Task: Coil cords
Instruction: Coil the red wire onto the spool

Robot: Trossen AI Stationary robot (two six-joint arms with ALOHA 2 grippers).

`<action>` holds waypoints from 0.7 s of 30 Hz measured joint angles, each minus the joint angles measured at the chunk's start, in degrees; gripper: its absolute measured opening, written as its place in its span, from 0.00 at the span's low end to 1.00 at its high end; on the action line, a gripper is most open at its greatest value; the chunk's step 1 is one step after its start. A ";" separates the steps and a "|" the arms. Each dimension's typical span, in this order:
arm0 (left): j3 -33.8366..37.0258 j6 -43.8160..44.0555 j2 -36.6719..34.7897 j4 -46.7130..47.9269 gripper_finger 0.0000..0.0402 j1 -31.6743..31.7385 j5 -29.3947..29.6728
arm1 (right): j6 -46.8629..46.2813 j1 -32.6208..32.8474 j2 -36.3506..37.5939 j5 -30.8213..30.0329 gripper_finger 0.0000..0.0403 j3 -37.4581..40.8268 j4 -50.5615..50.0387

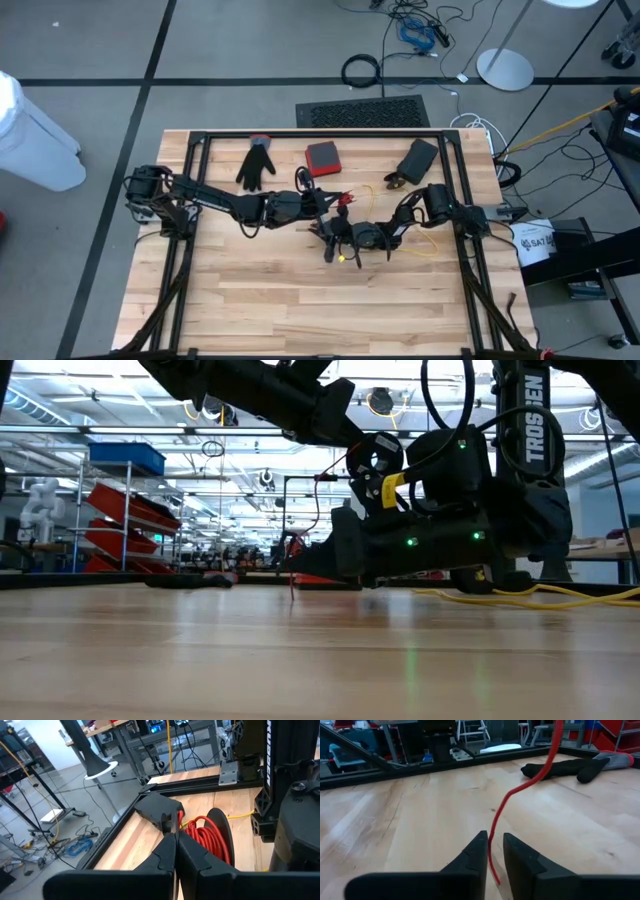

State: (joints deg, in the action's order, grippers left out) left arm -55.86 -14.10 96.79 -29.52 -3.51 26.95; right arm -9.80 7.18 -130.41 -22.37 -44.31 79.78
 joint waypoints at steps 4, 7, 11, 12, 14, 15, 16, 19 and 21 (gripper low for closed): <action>0.00 0.28 0.00 0.00 0.02 0.00 -0.47 | 0.48 0.00 0.00 0.00 0.03 0.00 0.03; 0.00 0.28 0.00 0.00 0.02 0.00 -0.53 | 0.86 -0.02 0.00 0.00 0.01 0.00 0.03; 0.00 0.28 0.00 0.02 0.02 0.00 -0.56 | -0.23 -0.31 0.04 -1.08 0.00 -0.02 -1.63; 0.00 0.28 0.00 0.02 0.02 0.00 -0.58 | -1.10 -0.51 0.07 -1.74 0.00 0.00 -2.90; 0.00 0.28 0.00 0.08 0.02 0.00 -1.27 | -2.56 -1.10 0.07 -2.86 0.00 0.53 -4.78; 0.00 0.30 0.00 0.12 0.02 -0.05 -1.85 | -3.41 -1.38 0.20 -3.01 0.00 0.86 -4.77; 0.00 0.30 0.00 0.36 0.02 -0.16 -2.29 | -4.08 -1.70 0.28 -2.99 0.00 1.51 -4.37; 0.00 0.26 0.00 1.50 0.02 -0.72 -2.94 | -5.37 -2.38 0.35 -3.27 0.00 3.84 -1.52; 0.00 0.20 -0.29 3.56 0.02 -0.97 -3.05 | -5.61 -2.53 0.31 -4.18 0.00 5.76 1.30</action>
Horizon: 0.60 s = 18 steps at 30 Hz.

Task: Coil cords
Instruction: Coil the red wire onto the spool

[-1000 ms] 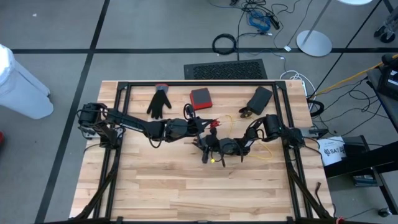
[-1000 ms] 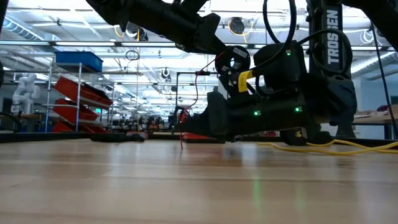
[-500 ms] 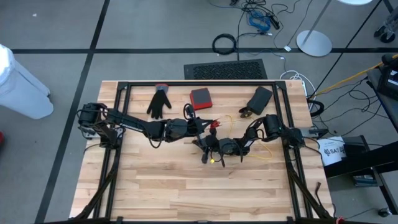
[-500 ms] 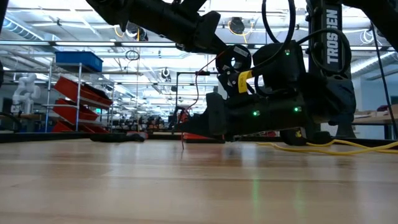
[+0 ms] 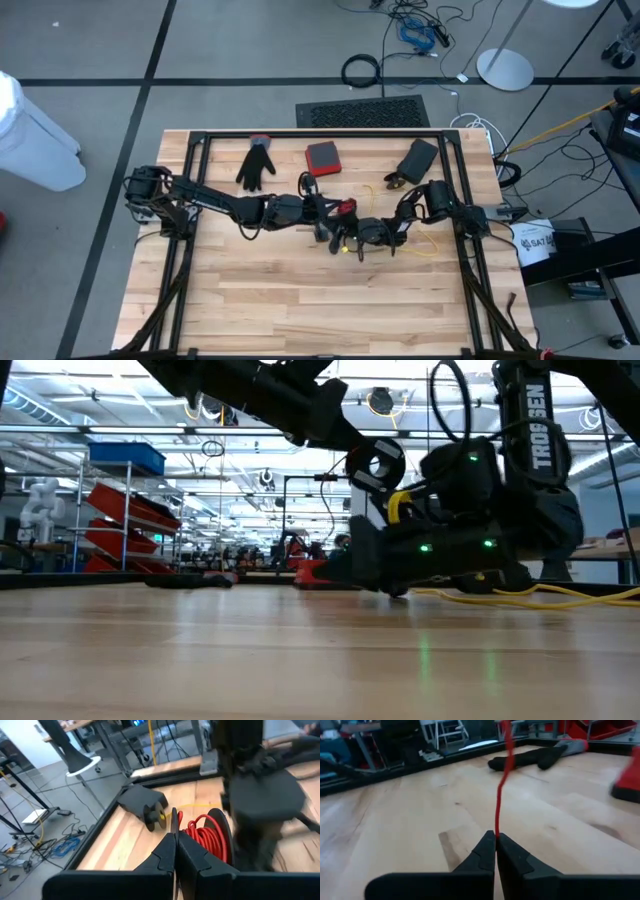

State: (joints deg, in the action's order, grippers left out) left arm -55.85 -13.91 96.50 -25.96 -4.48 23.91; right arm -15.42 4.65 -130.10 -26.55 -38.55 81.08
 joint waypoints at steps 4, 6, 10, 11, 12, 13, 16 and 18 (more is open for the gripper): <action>0.02 -0.38 -1.86 4.39 0.02 -0.23 -0.14 | -1.23 -0.53 -0.09 -1.60 0.00 4.30 6.27; 0.02 -0.37 -3.07 6.28 0.02 -0.28 -0.14 | -2.35 -0.91 -0.07 -1.62 0.00 6.33 8.82; 0.02 -0.44 -6.45 10.88 0.02 -0.48 -0.18 | -5.04 -1.28 2.20 -3.65 0.00 9.33 7.56; 0.02 -0.47 -7.30 11.74 0.02 -0.51 -0.24 | -5.07 -1.29 2.97 -3.95 0.00 9.91 7.19; 0.02 -0.47 -8.20 13.39 0.02 -0.51 -0.33 | -5.27 -1.27 3.87 -4.32 0.00 10.73 6.55; 0.02 -0.48 -8.96 15.05 0.02 -0.47 -0.33 | -5.44 -1.27 4.82 -5.11 0.00 11.66 6.28; 0.02 -0.45 -10.68 19.45 0.02 -0.43 -0.33 | -5.60 -1.27 7.63 -8.66 0.00 14.75 6.08; 0.02 -0.37 -11.14 22.13 0.02 -0.43 -0.33 | -5.95 -1.27 9.66 -9.22 0.00 17.17 6.70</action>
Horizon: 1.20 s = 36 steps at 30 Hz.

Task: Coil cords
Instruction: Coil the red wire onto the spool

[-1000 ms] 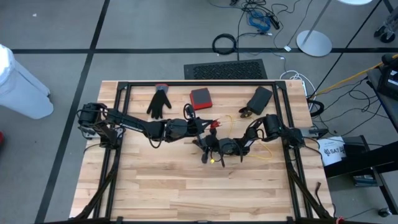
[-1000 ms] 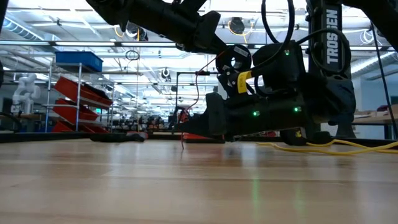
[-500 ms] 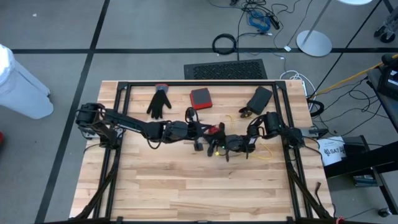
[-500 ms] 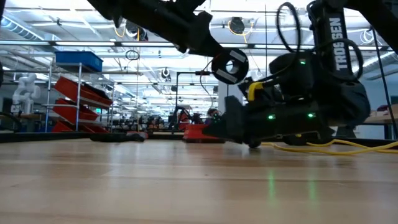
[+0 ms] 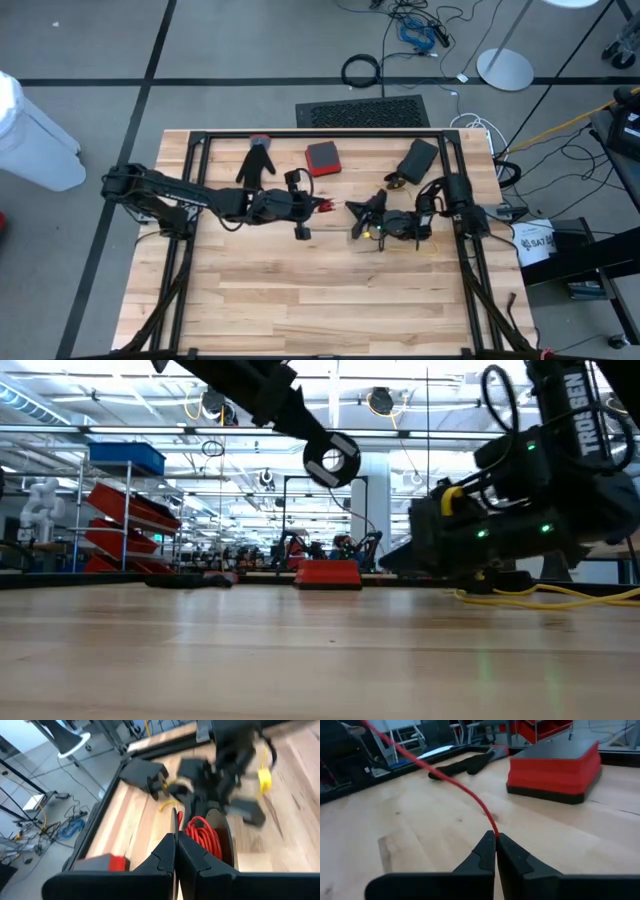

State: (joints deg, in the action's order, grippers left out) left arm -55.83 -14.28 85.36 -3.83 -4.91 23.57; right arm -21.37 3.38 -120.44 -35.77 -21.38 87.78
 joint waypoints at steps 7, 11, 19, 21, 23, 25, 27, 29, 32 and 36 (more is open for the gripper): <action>-0.02 -0.52 0.52 3.29 0.02 0.07 0.20 | 3.19 2.95 7.17 -0.94 0.00 2.42 0.41; -0.04 -2.61 1.24 4.37 0.02 0.54 0.51 | 6.47 5.16 11.01 -2.62 0.00 2.36 0.27; -0.02 -2.60 3.41 5.06 0.02 2.48 3.27 | 10.53 8.31 15.17 -3.37 0.00 0.19 -0.93; -0.09 -2.61 4.02 3.14 0.02 2.78 3.83 | 11.23 8.76 15.21 -3.32 0.00 -1.59 -2.66; -0.02 -2.61 4.87 0.93 0.02 3.04 3.87 | 12.19 9.06 15.21 -3.18 0.00 -4.15 -5.91; -0.04 -2.63 5.72 -1.03 0.02 3.06 3.91 | 13.07 9.17 15.21 -3.14 0.00 -6.74 -8.87; -0.04 -2.63 6.79 -3.66 0.02 3.07 3.98 | 13.62 9.18 15.21 -3.16 0.00 -9.08 -11.95; -0.02 -2.64 7.66 -5.45 0.02 3.05 4.97 | 14.19 9.18 15.21 -3.08 0.00 -11.36 -14.89; -0.02 -2.59 8.43 -9.23 0.02 3.02 6.86 | 14.69 9.18 15.24 -3.16 0.00 -13.94 -18.87; -0.02 -1.39 8.74 -15.35 0.02 3.04 7.96 | 14.84 9.16 15.24 -3.94 0.00 -15.17 -21.39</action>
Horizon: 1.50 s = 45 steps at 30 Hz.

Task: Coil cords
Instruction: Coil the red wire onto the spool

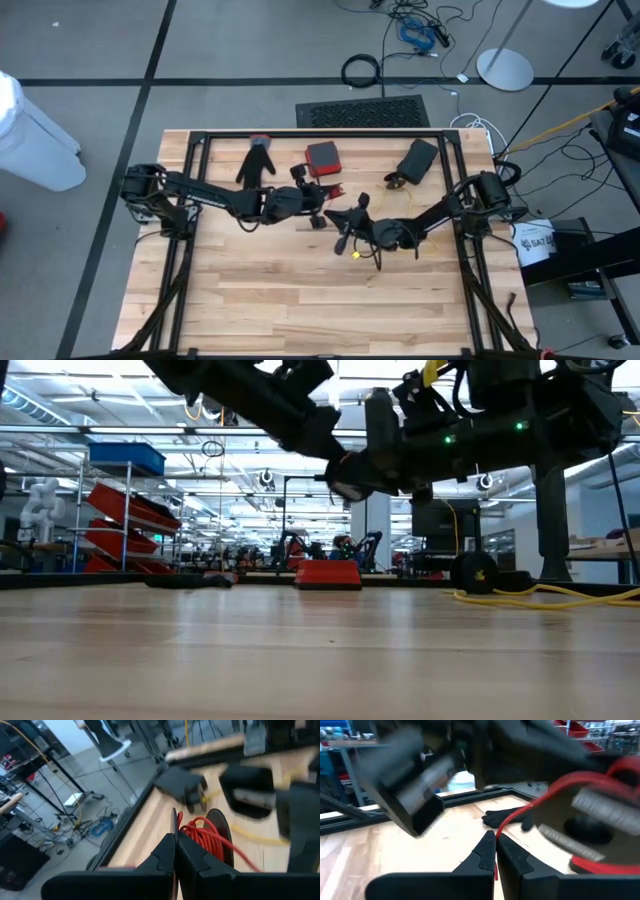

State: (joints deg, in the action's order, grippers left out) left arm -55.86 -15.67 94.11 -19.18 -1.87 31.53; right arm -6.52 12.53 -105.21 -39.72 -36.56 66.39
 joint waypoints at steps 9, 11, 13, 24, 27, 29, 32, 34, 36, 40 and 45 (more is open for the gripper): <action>0.00 4.96 0.00 -7.59 0.02 0.00 -1.39 | 1.40 -0.07 0.00 -2.85 0.00 0.00 -0.86; 0.00 6.34 0.00 -8.62 0.02 -0.02 -2.15 | 1.71 -0.07 0.00 -4.05 0.00 0.00 -1.66; 0.00 7.44 0.00 -9.22 0.02 -0.02 -3.18 | 1.88 -0.10 0.00 -5.05 0.00 0.00 -2.92; 0.02 8.64 -0.28 -3.57 0.02 1.70 -16.22 | 3.82 -0.04 0.00 -11.53 0.00 3.29 -6.10; 0.02 7.06 -0.31 0.65 0.02 2.56 -18.91 | 3.86 -0.07 0.00 -12.57 0.00 5.42 -6.10; 0.02 4.87 -0.31 2.98 0.02 2.95 -19.31 | 4.12 -0.41 0.00 -12.55 0.00 6.44 -6.02; 0.02 1.58 -0.31 5.65 0.02 3.32 -19.35 | 5.80 -0.83 0.00 -12.33 0.00 6.75 -6.63; 0.02 -0.43 -0.33 6.57 0.02 3.41 -19.34 | 8.46 -1.12 0.00 -11.53 0.00 6.51 -6.87; 0.00 -2.39 -0.33 7.13 0.02 3.39 -18.87 | 11.14 -1.49 -0.03 -9.74 0.00 5.82 -7.76; -0.02 -7.08 -0.15 8.49 0.02 3.32 -17.37 | 13.03 -2.36 -0.04 -8.47 0.00 2.78 -14.70; -0.11 -11.32 1.75 9.90 0.02 3.34 -15.40 | 13.07 -3.35 -0.11 -7.86 0.00 -0.80 -25.36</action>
State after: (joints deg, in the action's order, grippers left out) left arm -55.96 -26.98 95.85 -9.28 1.48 16.13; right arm 6.55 9.18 -105.32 -47.57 -37.35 41.03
